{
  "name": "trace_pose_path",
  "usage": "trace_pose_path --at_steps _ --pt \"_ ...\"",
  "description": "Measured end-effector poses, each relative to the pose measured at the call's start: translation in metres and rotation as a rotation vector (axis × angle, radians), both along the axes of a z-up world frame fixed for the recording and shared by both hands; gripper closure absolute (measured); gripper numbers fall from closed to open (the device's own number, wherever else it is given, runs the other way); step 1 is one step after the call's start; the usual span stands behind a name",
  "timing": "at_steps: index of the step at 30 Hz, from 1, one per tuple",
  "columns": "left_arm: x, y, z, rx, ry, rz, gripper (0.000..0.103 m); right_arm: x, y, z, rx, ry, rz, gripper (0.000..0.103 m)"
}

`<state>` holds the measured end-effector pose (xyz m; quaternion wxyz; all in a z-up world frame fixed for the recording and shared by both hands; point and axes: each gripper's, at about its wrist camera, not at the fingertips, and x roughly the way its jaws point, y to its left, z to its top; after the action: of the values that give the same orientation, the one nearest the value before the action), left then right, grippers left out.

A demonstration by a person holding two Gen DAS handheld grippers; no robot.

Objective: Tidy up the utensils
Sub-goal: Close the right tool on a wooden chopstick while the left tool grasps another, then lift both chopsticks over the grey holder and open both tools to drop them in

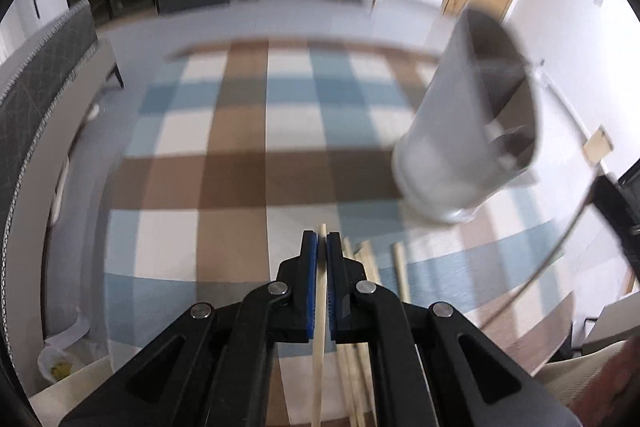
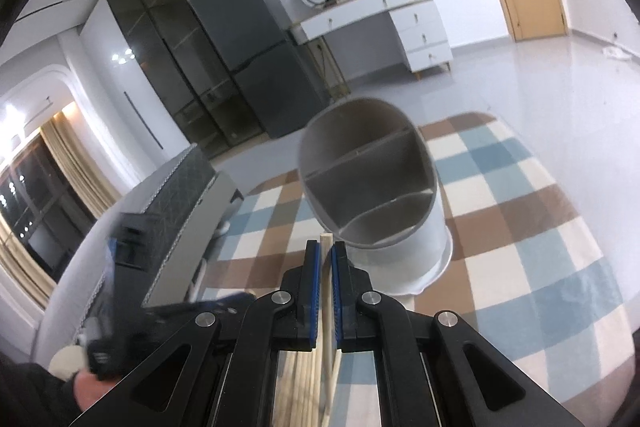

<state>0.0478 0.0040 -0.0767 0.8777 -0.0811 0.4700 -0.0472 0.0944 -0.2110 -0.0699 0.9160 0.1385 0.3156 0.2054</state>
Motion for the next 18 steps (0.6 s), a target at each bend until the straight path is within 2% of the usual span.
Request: trace_pose_path --at_steps 4,7,10,18 --pt "-0.025 0.007 0.036 -0.039 -0.123 0.006 0.103 -0.019 -0.001 0.014 -0.014 -0.05 -0.01 0.098" --pt "-0.027 -0.001 0.052 -0.042 -0.157 0.0 0.103 -0.031 0.001 0.022 -0.04 -0.083 -0.01 0.098" --pt "-0.016 0.001 0.054 -0.044 -0.17 -0.009 0.103 -0.043 0.005 0.028 -0.069 -0.107 -0.002 0.098" --pt "-0.022 -0.013 0.075 -0.047 -0.182 -0.069 0.103 -0.058 0.006 0.047 -0.094 -0.172 0.018 0.098"
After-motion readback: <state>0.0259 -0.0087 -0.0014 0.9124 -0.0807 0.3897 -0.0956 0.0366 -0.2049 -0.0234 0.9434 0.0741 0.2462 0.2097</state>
